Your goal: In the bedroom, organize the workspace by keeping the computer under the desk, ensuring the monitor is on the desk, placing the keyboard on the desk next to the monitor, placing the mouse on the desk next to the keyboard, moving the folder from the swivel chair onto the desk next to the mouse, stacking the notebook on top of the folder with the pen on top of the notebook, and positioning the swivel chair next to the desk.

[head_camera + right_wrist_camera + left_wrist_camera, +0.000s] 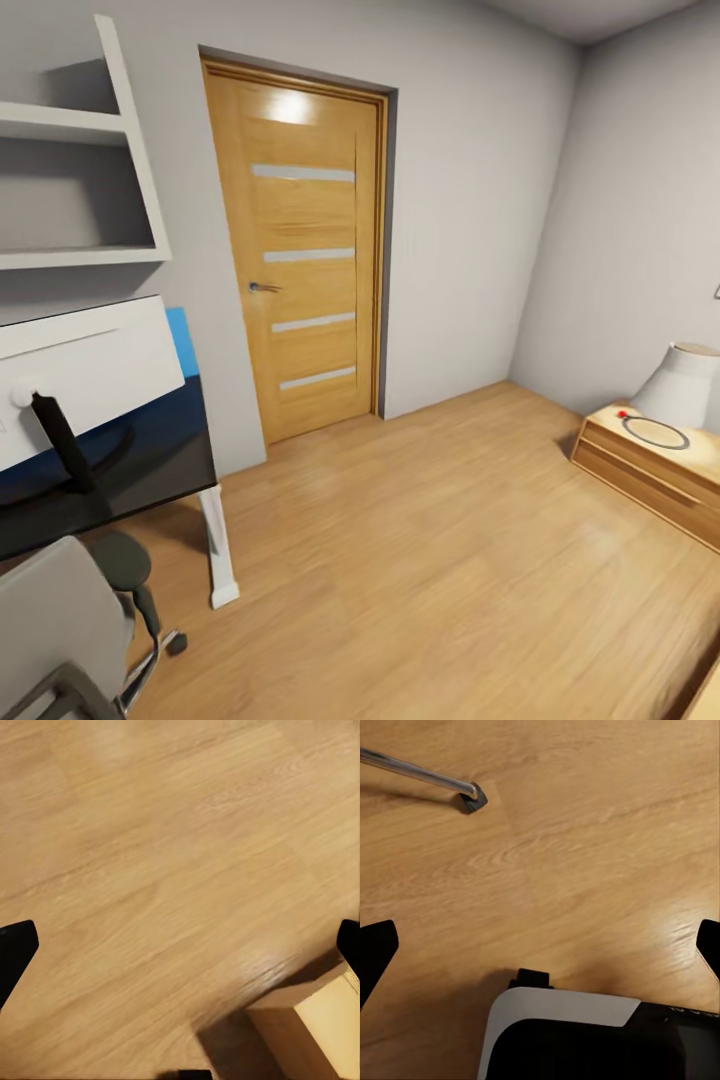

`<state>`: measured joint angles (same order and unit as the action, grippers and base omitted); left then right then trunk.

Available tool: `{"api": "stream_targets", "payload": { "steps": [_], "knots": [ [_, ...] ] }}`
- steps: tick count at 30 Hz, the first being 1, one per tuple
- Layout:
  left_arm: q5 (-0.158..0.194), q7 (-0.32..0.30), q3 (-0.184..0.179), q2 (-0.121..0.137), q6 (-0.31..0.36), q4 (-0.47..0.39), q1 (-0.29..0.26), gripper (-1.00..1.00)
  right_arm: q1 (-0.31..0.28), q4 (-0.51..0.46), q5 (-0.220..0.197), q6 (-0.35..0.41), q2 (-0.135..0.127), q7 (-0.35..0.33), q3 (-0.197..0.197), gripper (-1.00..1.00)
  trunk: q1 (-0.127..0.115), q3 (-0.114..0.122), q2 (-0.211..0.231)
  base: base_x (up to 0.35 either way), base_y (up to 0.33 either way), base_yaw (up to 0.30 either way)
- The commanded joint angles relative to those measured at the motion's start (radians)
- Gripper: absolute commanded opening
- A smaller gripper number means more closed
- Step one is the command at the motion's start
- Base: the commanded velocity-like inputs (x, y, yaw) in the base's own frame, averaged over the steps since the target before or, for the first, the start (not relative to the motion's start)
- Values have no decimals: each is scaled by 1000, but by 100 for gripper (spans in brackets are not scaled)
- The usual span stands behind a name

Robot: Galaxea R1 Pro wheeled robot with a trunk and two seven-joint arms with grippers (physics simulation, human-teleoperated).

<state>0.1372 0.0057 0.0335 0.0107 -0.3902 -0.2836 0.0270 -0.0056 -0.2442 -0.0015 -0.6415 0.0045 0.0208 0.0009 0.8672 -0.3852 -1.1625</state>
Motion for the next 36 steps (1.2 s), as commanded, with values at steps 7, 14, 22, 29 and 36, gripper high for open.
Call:
{"api": "stream_targets", "payload": {
  "steps": [7, 14, 22, 29, 36],
  "knots": [
    [4, 0, -1, 0, -6, -2, 0, 100, -1, 1, 0, -2, 0, 2, 0, 100, 1, -1, 0, 327, 0, 0],
    [4, 0, -1, 0, -7, -2, 1, 100, -1, 2, 0, -1, 0, 2, 0, 100, 1, -1, 0, 328, 0, 0],
    [5, 0, -1, 0, -6, -2, 0, 100, -1, 2, 0, -2, 2, 3, -1, 100, 1, -1, 0, 328, 0, 0],
    [4, 0, -1, 0, -7, -2, 0, 100, -1, 2, -1, -2, 2, 3, -1, 100, 1, -1, 0, 328, 0, 0],
    [4, 0, -1, 0, -7, -2, 0, 100, -1, 2, 0, -3, 0, 3, -1, 100, 1, -1, 0, 328, -3, 0]
  ]
}}
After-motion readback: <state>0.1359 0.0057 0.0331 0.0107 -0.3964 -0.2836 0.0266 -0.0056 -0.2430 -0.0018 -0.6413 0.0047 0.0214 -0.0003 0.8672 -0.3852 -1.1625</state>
